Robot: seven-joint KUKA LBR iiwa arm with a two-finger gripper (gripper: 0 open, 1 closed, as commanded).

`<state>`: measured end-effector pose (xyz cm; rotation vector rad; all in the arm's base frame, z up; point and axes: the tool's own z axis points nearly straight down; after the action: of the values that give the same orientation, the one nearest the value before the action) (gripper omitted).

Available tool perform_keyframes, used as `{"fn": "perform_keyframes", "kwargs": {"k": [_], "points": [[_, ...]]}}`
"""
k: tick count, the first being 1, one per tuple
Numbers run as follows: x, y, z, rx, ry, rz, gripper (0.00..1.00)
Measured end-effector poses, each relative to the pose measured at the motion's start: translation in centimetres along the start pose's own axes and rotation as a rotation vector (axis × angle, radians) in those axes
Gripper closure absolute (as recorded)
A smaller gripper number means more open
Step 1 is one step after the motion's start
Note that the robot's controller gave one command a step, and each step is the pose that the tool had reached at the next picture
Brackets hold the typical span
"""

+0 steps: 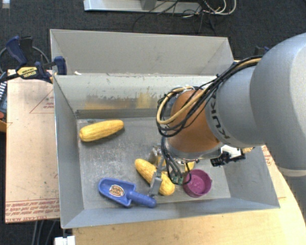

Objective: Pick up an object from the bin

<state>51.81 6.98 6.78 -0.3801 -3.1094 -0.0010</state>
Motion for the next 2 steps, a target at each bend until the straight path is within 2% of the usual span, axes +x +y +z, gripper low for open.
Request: {"fn": "perform_keyframes", "kwargs": {"k": [1,2], "points": [[-1.3,0.7,-0.2,-0.004,-0.012,-0.096,0.00],[0.0,0.0,0.0,-0.001,-0.001,-0.001,1.00]]}}
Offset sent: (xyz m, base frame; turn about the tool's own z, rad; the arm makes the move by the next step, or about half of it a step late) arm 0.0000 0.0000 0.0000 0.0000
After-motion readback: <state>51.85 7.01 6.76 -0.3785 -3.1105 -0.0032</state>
